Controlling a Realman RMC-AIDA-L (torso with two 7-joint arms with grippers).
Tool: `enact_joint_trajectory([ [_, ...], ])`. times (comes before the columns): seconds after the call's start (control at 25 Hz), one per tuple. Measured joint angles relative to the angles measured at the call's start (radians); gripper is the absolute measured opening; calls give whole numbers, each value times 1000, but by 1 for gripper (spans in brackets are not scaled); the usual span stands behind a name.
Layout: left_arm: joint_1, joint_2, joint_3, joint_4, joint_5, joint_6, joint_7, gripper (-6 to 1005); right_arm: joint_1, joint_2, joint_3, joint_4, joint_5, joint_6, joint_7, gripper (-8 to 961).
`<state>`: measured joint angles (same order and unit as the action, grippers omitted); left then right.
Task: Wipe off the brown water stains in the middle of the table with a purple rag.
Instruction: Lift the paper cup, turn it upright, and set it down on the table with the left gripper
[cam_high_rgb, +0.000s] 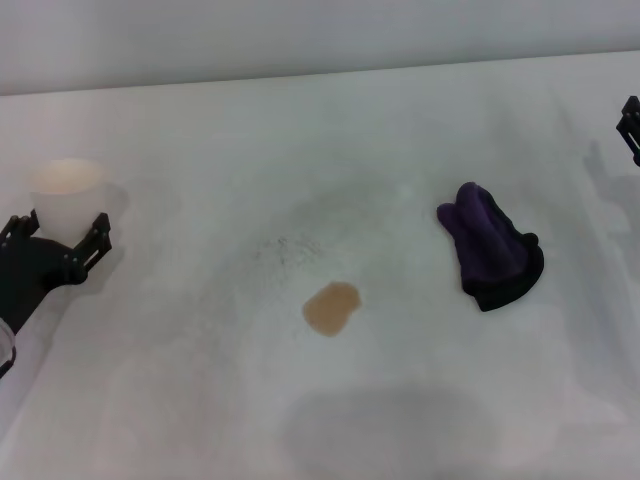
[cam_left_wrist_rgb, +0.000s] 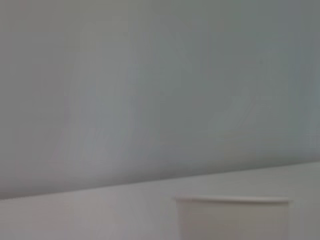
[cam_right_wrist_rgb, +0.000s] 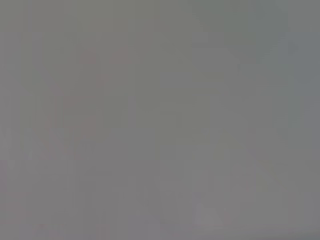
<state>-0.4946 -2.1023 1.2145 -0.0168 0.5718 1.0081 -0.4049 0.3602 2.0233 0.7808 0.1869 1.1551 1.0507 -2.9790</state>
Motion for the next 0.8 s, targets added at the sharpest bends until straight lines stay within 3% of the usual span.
enact_joint_trajectory([
  [0.6,16,-2,1,-36,46,8,8,794,8,-2,-1,3,0,0,-2,866],
  [0.8,44,-2,-1,-31,50,61,13,893,7,-1,-2,5,-1,0,-2,866],
])
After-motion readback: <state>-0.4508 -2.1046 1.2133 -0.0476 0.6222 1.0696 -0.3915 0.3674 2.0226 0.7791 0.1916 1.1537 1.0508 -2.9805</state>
